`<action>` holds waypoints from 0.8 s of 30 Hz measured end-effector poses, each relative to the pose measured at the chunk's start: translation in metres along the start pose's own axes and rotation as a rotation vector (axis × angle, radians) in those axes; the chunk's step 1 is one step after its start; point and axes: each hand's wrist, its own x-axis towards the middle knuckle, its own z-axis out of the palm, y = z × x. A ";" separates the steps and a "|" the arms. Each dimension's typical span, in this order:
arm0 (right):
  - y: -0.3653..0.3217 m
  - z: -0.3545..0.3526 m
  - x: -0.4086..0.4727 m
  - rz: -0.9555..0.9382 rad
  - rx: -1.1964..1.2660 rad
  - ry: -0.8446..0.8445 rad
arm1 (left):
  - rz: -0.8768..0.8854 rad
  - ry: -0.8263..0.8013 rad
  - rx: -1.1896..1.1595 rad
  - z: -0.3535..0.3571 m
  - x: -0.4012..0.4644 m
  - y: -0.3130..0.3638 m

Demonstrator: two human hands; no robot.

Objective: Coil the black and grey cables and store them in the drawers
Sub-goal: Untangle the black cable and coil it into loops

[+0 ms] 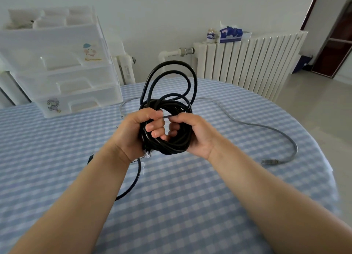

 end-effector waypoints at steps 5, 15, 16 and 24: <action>-0.001 0.004 -0.003 0.021 0.052 -0.053 | -0.016 0.013 0.037 -0.001 -0.002 0.002; 0.002 0.006 0.003 -0.068 -0.060 0.129 | -0.007 -0.002 -0.089 0.012 -0.002 -0.011; 0.003 0.006 0.004 -0.073 -0.071 0.119 | -0.005 -0.001 -0.085 0.013 -0.003 -0.012; -0.010 0.007 -0.009 -0.252 -0.684 0.231 | -0.029 0.132 -0.016 0.003 -0.001 -0.002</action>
